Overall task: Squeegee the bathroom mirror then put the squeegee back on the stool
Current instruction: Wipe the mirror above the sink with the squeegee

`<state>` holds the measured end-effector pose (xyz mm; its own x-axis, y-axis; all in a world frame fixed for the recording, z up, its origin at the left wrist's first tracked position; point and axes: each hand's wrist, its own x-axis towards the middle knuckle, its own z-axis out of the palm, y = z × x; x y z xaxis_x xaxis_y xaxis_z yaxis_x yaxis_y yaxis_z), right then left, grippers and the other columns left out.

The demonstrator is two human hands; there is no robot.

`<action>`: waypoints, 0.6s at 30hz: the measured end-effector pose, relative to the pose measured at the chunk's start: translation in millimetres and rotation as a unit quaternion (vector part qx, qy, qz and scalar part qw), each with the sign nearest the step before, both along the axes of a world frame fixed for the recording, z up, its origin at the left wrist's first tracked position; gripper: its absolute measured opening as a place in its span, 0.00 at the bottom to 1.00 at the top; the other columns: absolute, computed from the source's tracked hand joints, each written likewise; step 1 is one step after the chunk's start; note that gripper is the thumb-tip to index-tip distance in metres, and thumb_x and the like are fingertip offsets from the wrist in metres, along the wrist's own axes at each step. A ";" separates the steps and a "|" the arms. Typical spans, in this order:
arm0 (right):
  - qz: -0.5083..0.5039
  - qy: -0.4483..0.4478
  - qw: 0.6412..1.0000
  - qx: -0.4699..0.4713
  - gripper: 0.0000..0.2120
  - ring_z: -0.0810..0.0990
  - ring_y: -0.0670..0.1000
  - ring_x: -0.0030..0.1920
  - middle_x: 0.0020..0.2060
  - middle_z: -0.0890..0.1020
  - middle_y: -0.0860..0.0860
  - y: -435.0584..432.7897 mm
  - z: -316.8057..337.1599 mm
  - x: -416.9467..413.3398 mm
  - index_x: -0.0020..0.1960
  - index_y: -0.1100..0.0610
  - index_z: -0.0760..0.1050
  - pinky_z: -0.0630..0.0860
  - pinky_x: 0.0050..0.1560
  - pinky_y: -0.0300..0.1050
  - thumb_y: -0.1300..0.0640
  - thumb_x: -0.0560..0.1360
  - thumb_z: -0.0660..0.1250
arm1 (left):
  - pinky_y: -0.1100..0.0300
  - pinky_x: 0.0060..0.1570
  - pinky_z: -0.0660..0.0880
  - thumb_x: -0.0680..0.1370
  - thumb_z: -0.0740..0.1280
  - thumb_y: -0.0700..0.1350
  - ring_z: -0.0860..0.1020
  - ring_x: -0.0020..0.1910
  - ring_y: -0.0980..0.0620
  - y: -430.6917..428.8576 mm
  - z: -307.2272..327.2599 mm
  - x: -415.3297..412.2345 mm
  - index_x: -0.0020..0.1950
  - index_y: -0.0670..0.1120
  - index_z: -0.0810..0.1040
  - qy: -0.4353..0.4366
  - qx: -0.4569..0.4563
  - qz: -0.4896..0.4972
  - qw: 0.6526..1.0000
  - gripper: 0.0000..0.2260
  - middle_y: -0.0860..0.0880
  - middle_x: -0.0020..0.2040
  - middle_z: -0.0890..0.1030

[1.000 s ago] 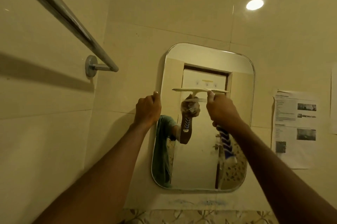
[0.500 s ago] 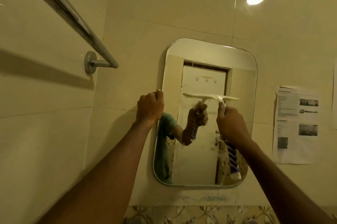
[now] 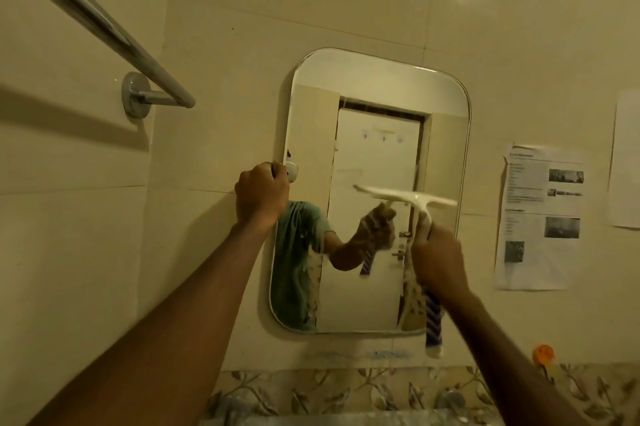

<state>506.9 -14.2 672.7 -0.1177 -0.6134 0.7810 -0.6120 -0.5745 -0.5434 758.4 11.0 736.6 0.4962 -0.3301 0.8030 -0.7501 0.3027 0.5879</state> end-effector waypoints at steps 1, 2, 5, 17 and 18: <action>0.007 -0.002 1.000 0.008 0.24 0.76 0.54 0.26 0.30 0.79 0.58 4.3 -15.3 0.2 0.37 0.58 0.74 0.75 0.25 0.48 0.50 0.84 0.49 | 0.56 0.43 0.75 0.82 0.55 0.48 0.80 0.45 0.41 -0.6 -1.1 -0.2 0.49 0.37 0.81 0.002 0.000 0.001 1.000 0.19 0.38 0.45 0.83; 0.014 0.001 1.000 0.018 0.23 0.78 0.56 0.28 0.30 0.80 0.58 9.1 -25.7 -1.2 0.38 0.59 0.75 0.78 0.29 0.52 0.50 0.84 0.50 | 0.56 0.42 0.73 0.82 0.55 0.48 0.80 0.46 0.40 -0.6 -2.5 -0.2 0.49 0.37 0.81 0.005 0.003 0.001 1.000 0.19 0.37 0.46 0.83; 0.043 0.010 0.998 0.049 0.23 0.78 0.56 0.30 0.32 0.80 0.58 17.9 -20.2 -12.0 0.39 0.60 0.75 0.78 0.30 0.49 0.49 0.84 0.50 | 0.58 0.40 0.69 0.82 0.55 0.48 0.80 0.45 0.41 -0.1 -11.4 -0.2 0.47 0.38 0.81 0.011 0.011 0.004 1.000 0.19 0.38 0.44 0.83; 0.008 -0.019 1.000 0.017 0.23 0.80 0.53 0.29 0.30 0.78 0.53 -15.5 -45.8 -26.6 0.42 0.59 0.74 0.79 0.30 0.48 0.48 0.84 0.49 | 0.58 0.40 0.69 0.82 0.55 0.47 0.79 0.44 0.43 -7.2 -21.9 -3.0 0.47 0.38 0.80 0.013 -0.013 0.037 0.999 0.18 0.39 0.44 0.83; 0.003 -0.024 0.999 0.030 0.23 0.80 0.53 0.30 0.31 0.79 0.53 -14.1 -64.0 -25.5 0.44 0.60 0.75 0.80 0.30 0.49 0.47 0.83 0.49 | 0.57 0.41 0.70 0.82 0.55 0.47 0.80 0.46 0.41 -7.1 -21.7 -3.4 0.47 0.38 0.80 0.010 -0.013 0.037 0.999 0.18 0.38 0.45 0.83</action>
<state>481.4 -28.3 608.7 -0.1499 -0.6601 0.7361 -0.5809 -0.5436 -0.6058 755.0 3.9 714.9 0.5351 -0.2711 0.8001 -0.7585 0.2630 0.5963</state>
